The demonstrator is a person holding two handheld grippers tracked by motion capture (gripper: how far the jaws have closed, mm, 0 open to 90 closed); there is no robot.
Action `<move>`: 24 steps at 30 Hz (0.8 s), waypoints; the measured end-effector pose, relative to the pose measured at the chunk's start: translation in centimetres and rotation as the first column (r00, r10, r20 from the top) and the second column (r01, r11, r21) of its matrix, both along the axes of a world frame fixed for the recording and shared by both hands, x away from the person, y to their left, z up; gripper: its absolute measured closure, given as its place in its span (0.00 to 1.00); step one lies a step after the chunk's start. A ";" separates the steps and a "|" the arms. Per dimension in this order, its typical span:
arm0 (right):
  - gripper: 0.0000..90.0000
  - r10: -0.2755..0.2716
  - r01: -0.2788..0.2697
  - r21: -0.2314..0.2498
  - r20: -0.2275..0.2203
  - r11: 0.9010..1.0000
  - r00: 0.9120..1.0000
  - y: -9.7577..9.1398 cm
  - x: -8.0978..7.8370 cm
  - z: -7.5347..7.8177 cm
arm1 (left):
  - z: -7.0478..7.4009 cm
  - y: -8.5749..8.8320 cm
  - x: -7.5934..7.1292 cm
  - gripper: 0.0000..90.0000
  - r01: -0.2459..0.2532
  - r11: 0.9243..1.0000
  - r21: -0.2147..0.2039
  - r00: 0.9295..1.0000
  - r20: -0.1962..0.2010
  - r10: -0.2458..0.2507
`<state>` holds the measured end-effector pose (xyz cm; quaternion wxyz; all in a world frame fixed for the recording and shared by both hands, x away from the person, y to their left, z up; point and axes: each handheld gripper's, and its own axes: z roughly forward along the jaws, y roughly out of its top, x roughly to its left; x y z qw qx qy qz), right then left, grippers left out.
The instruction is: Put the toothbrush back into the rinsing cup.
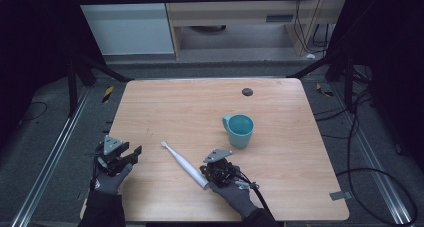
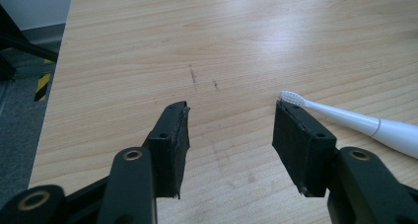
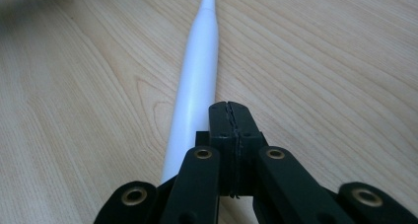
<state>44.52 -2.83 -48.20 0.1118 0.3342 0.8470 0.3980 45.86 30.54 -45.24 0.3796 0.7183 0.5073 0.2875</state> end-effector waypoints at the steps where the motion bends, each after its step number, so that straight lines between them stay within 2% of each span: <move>1: 1.00 0.000 0.000 0.000 0.000 1.000 1.000 0.0 0.0 0.0 | 0.0 0.0 0.0 0.52 0.000 1.000 0.000 1.000 0.000 0.000; 8: 1.00 0.008 -0.008 -0.020 -0.022 1.000 1.000 0.3 0.0 -0.4 | 0.0 0.0 0.0 0.51 0.001 1.000 -0.005 1.000 -0.003 -0.001; 13: 1.00 0.021 -0.021 -0.032 -0.022 0.999 1.000 0.5 -0.1 -0.6 | 0.0 -0.1 0.0 0.50 0.005 1.000 -0.006 1.000 -0.004 -0.005; 24: 0.99 0.043 -0.043 -0.020 -0.033 0.999 0.999 1.2 -0.5 -0.7 | -0.1 0.0 0.1 0.47 0.003 1.000 -0.009 1.000 -0.010 -0.003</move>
